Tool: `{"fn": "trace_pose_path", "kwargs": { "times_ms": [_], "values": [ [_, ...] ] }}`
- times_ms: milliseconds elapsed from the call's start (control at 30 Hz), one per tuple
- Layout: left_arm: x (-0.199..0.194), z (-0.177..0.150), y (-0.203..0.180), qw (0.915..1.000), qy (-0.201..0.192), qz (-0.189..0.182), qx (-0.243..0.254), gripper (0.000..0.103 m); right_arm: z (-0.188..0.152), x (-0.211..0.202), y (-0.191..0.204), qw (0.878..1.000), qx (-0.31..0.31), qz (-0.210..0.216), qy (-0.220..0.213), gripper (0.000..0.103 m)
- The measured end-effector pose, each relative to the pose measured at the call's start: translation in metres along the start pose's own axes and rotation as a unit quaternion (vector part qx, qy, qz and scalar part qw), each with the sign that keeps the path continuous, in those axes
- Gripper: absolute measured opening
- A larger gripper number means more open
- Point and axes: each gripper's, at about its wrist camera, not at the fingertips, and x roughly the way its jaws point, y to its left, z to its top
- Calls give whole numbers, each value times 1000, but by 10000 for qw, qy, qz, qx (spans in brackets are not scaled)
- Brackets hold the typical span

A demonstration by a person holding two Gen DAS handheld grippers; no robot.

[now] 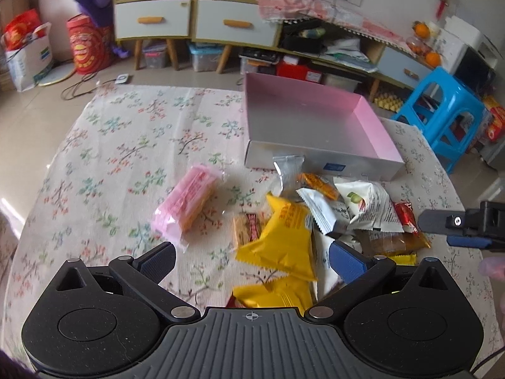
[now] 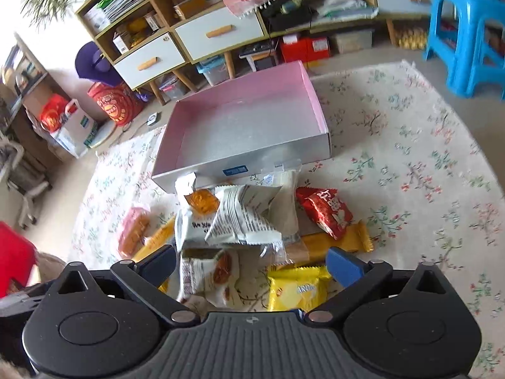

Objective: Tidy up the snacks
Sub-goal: 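Grasp a yellow pastry packet with the left gripper while the right grasps a silver-white packet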

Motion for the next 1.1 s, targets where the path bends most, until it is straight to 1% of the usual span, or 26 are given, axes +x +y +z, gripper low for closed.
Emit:
{"fn": "trace_pose_path", "kwargs": {
  "times_ms": [67,167,200,300,367,400,467,500,533,567,633,700,800,1100],
  "values": [
    [9,7,2,9998,91,-85,146,101,6,7,-5,9998,162,118,74,85],
    [21,14,6,9989,102,-363,273,99,11,19,-10,9980,428,374,264,78],
    [25,16,7,9983,119,-484,302,98,13,23,-10,9971,512,453,324,78],
    [40,19,10,9956,257,-863,255,89,16,32,-10,9947,679,651,421,76],
    [49,20,10,9937,380,-1029,229,77,19,36,-8,9937,740,716,433,72],
    [53,21,8,9930,432,-1078,230,74,22,39,-9,9933,759,773,395,70],
    [59,21,5,9921,521,-1110,259,62,24,43,-7,9933,786,747,405,67],
    [62,22,4,9919,559,-1109,265,59,27,45,-7,9931,809,756,377,65],
    [65,22,3,9915,614,-1120,257,53,28,47,-7,9931,839,728,379,64],
    [67,23,3,9909,676,-1139,249,50,29,49,-7,9931,866,696,376,63],
    [71,23,2,9895,789,-1183,243,48,31,52,-8,9934,893,624,347,60],
    [73,23,1,9888,841,-1197,287,47,31,54,-7,9940,888,542,343,58],
    [73,23,-2,9889,879,-1127,398,47,32,61,-6,9948,819,467,392,56],
    [72,23,-6,9893,899,-999,569,48,32,72,-3,9960,636,465,427,56]
  ]
}}
